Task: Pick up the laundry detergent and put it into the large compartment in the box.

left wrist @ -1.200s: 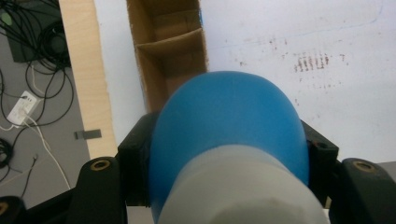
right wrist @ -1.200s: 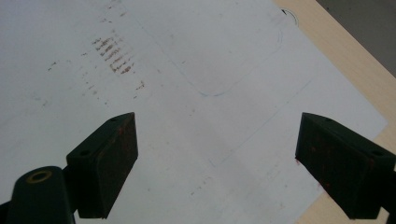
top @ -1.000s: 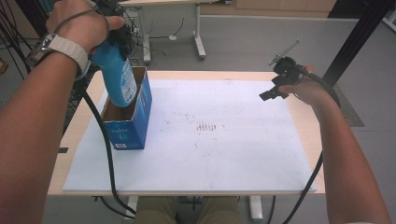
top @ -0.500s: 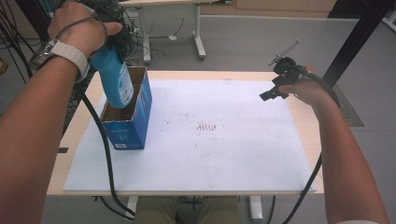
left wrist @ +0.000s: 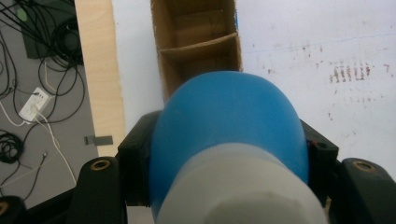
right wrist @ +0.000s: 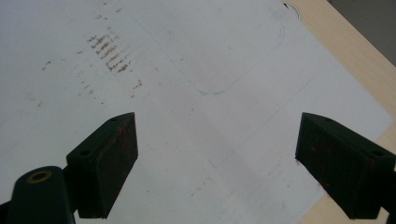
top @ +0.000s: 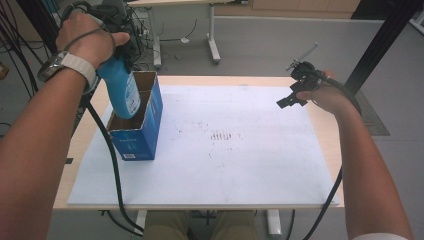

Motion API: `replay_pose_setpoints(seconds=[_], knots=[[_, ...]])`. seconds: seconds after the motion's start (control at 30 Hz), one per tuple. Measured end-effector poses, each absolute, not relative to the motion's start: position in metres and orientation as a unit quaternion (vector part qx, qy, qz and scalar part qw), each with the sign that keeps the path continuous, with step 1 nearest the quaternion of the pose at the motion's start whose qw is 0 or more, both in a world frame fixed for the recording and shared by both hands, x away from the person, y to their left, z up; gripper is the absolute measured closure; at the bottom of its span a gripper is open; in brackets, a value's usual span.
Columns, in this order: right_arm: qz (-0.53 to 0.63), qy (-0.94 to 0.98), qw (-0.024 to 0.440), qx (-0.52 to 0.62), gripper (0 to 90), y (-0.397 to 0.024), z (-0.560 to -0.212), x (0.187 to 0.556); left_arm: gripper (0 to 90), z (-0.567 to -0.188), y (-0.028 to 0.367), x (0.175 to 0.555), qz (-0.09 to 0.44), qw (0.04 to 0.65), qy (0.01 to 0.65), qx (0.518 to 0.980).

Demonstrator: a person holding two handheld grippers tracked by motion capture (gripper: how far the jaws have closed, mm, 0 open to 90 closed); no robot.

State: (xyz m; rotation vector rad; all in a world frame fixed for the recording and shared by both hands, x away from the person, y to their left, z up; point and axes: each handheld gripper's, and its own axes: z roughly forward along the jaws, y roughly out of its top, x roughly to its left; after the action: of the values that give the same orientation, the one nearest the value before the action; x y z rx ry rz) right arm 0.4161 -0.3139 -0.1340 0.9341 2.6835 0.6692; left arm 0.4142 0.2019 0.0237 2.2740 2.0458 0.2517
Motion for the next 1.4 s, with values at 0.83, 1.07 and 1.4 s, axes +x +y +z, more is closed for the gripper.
replay_pose_setpoints(seconds=[0.83, 1.07, 1.4], knots=[[0.221, 0.913, 0.101, 0.329, 13.2, -0.316, -0.146, 0.423, 37.3, -0.022, 0.211, 0.433, 0.072, 0.034, 0.666, 0.742], [0.221, 0.913, 0.097, 0.33, 13.2, -0.317, -0.149, 0.423, 37.3, -0.033, 0.214, 0.435, 0.07, 0.036, 0.663, 0.745], [0.218, 0.914, 0.096, 0.329, 13.2, -0.317, -0.152, 0.424, 37.2, -0.056, 0.216, 0.437, 0.074, 0.029, 0.654, 0.752]])
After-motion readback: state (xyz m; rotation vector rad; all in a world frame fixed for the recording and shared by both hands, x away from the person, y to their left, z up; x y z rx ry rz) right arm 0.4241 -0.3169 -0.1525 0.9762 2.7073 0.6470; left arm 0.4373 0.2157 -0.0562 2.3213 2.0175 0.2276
